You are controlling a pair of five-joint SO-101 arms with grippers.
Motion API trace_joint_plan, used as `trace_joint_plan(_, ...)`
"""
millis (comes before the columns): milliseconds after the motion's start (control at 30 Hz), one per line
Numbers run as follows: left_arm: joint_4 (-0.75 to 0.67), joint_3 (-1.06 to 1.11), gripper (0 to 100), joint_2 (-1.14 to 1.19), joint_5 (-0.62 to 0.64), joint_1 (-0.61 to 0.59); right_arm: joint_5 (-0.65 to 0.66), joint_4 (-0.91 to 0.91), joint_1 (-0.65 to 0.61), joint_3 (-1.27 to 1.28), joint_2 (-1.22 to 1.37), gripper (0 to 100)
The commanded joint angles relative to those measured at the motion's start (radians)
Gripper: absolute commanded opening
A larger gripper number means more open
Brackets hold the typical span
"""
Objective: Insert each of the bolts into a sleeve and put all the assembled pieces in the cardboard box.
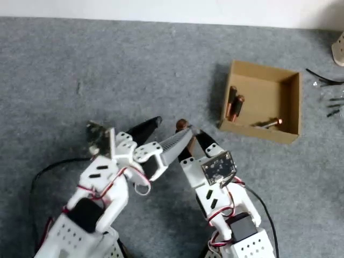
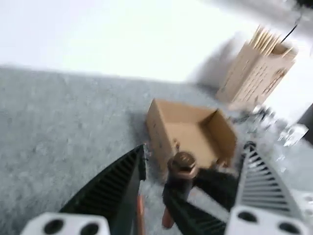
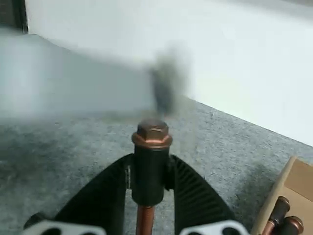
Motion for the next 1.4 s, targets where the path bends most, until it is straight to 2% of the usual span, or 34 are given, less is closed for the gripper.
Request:
trace_joint_plan(0,0.094,0.008,29,-0.166,-0.003,0.001,-0.052,-0.039,0.059,0.093,-0.021,0.5)
trace_joint_plan(167,0.130,0.102,27,-0.337,-0.109,-0.056,-0.097,-0.050,0.137,0.093,-0.021,0.5)
trace_joint_plan(233,0.124,0.108,20,-0.321,-0.112,-0.113,-0.097,-0.044,0.140,0.093,-0.016,0.5)
trace_joint_plan(367,0.037,0.159,0,-0.303,-0.114,-0.208,-0.097,-0.022,0.176,0.093,-0.015,0.5)
trace_joint_plan(467,-0.058,0.242,3,-0.303,-0.114,-0.285,-0.098,-0.022,0.223,0.093,-0.015,0.5)
trace_joint_plan(533,-0.103,0.294,0,-0.303,-0.114,-0.340,-0.098,-0.004,0.246,0.093,-0.015,0.5)
trace_joint_plan(633,-0.106,0.312,1,-0.295,-0.137,-0.406,-0.098,0.025,0.269,0.093,-0.015,0.5)
trace_joint_plan(733,-0.084,0.320,1,-0.294,-0.270,-0.414,-0.098,0.059,0.302,0.093,-0.015,0.5)
trace_joint_plan(867,0.038,0.318,1,-0.294,-0.476,-0.414,-0.097,0.117,0.332,0.093,-0.018,0.5)
trace_joint_plan(967,0.068,0.346,1,-0.294,-0.568,-0.412,-0.097,0.124,0.334,0.090,-0.019,0.5)
trace_joint_plan(1200,0.072,0.346,1,-0.292,-0.566,-0.414,-0.097,0.091,0.335,0.073,-0.013,0.5)
trace_joint_plan(1367,0.074,0.346,1,-0.291,-0.566,-0.412,-0.097,0.064,0.337,-0.045,0.064,0.5)
